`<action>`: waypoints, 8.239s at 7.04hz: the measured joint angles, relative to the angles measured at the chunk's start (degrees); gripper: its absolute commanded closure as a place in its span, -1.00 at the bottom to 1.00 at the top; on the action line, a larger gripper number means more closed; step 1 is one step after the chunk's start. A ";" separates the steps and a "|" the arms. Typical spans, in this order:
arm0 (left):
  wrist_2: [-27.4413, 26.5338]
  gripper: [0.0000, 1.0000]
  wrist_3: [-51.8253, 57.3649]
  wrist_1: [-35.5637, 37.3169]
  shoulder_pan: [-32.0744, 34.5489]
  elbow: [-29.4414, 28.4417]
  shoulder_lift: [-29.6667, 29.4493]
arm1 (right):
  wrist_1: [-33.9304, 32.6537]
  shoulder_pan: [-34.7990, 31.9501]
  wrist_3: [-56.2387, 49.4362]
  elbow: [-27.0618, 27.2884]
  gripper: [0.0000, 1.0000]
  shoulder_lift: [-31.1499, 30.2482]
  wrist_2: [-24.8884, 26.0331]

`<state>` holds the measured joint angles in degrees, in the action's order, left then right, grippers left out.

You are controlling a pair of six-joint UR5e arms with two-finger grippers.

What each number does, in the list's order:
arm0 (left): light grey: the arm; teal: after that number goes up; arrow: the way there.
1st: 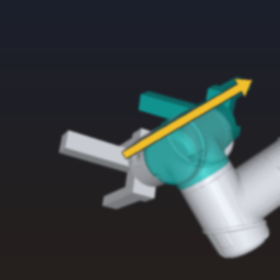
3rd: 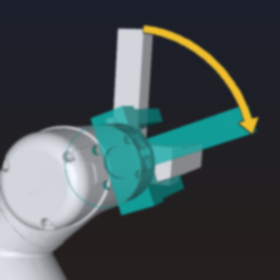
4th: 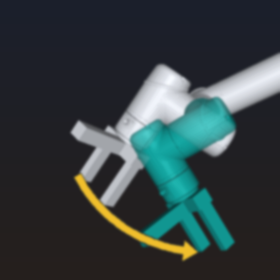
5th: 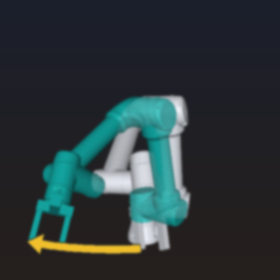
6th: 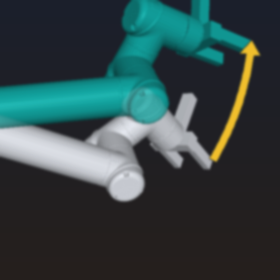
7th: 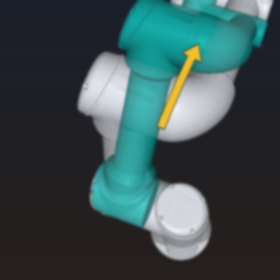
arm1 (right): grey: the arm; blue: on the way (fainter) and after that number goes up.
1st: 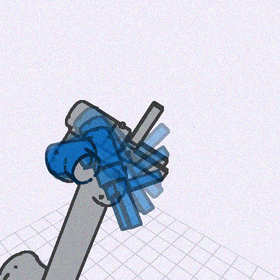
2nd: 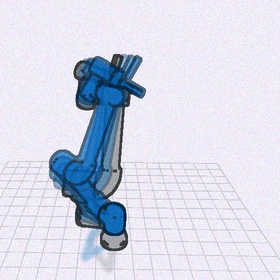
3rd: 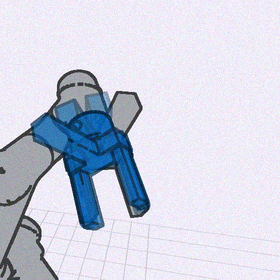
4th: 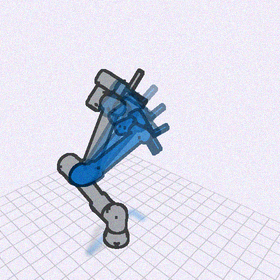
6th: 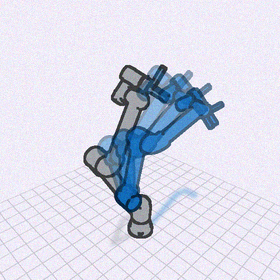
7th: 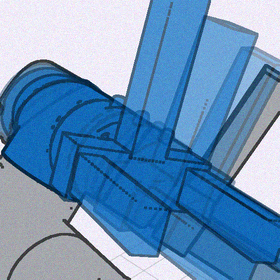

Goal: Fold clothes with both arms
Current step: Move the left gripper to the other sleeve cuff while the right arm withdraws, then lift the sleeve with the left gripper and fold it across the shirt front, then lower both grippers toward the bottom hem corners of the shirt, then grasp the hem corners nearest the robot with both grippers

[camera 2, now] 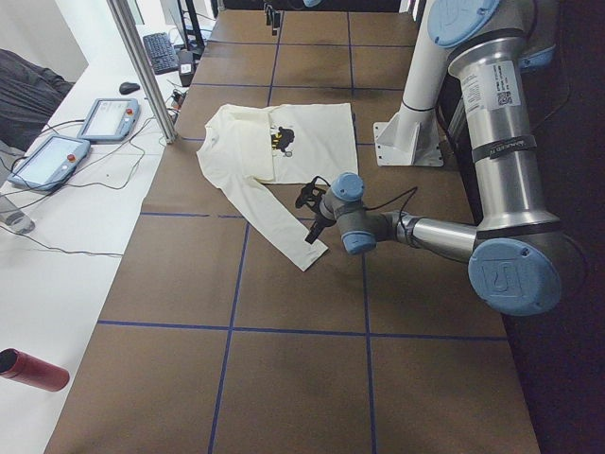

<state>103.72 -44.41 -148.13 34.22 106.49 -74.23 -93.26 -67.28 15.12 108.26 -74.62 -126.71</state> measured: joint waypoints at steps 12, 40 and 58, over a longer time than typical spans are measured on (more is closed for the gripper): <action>-5.72 1.00 -0.56 0.40 -4.71 -2.92 1.81 | 1.33 -1.36 -0.63 2.54 -1.00 -4.06 -0.10; -4.31 -1.00 -2.13 40.85 4.79 -13.98 -61.12 | 17.90 -1.42 11.07 2.50 -1.00 -12.98 -3.31; -23.61 -0.04 -51.30 31.93 -28.55 9.66 -19.55 | 19.17 56.32 86.30 28.85 -0.85 -21.95 44.82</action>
<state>80.10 -95.71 -116.20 5.67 116.15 -93.78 -74.09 -10.96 101.42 137.11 -96.57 -81.89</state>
